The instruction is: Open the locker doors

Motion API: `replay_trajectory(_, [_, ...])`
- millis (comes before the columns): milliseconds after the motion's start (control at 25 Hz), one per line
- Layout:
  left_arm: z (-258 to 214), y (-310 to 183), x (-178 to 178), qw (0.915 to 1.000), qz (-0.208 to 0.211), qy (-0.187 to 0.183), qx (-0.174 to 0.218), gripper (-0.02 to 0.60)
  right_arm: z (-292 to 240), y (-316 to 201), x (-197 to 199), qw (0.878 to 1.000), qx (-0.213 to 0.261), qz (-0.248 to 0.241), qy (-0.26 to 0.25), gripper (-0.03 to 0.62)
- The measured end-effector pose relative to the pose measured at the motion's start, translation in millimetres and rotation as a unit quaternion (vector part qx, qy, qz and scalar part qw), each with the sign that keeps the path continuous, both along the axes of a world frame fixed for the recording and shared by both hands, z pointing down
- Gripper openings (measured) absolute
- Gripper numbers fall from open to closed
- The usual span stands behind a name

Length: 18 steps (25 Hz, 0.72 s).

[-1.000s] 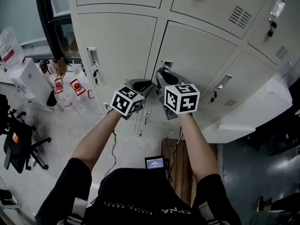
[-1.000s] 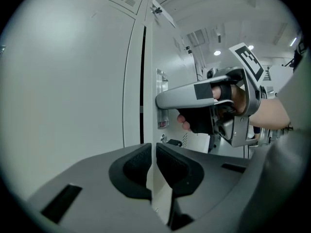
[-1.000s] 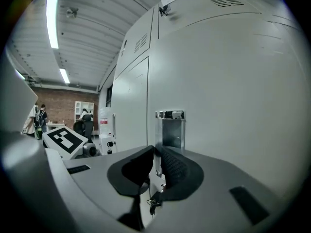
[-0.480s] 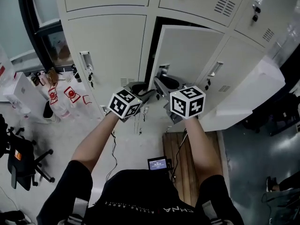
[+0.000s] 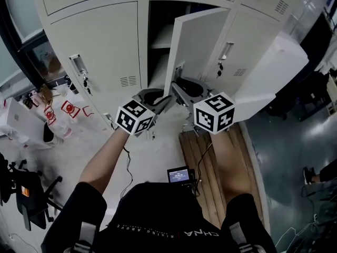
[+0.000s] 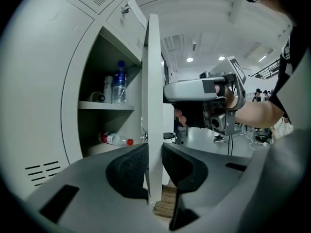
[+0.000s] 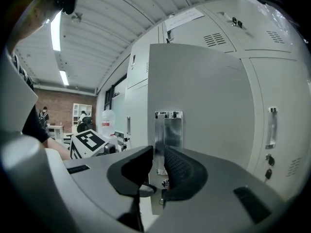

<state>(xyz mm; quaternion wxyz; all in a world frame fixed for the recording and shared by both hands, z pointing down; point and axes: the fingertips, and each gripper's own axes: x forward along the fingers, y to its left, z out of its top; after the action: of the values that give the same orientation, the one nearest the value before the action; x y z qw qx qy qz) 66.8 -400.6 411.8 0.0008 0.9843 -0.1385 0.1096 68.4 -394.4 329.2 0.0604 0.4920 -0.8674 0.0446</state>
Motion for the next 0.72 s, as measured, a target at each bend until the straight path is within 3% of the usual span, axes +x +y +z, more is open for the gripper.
replay_trajectory(440, [4.4,76.7,62.9,0.9935,0.113,0.009,-0.013,0.097,-5.5,80.2,62.5,0.995,0.019,0.071,-0.068,0.129])
replay_trajectory(600, [6.5,101.1,98.9,0.9889,0.148,0.006,-0.008,0.092,-7.4,103.6,84.0,0.993,0.029,0.106,-0.052,0.130])
replay_trajectory(720, [8.7,117.2,129.1,0.9849,0.173,-0.007,-0.001,0.083,-7.7,110.8,110.9,0.985,0.040,0.163,-0.029,0.130])
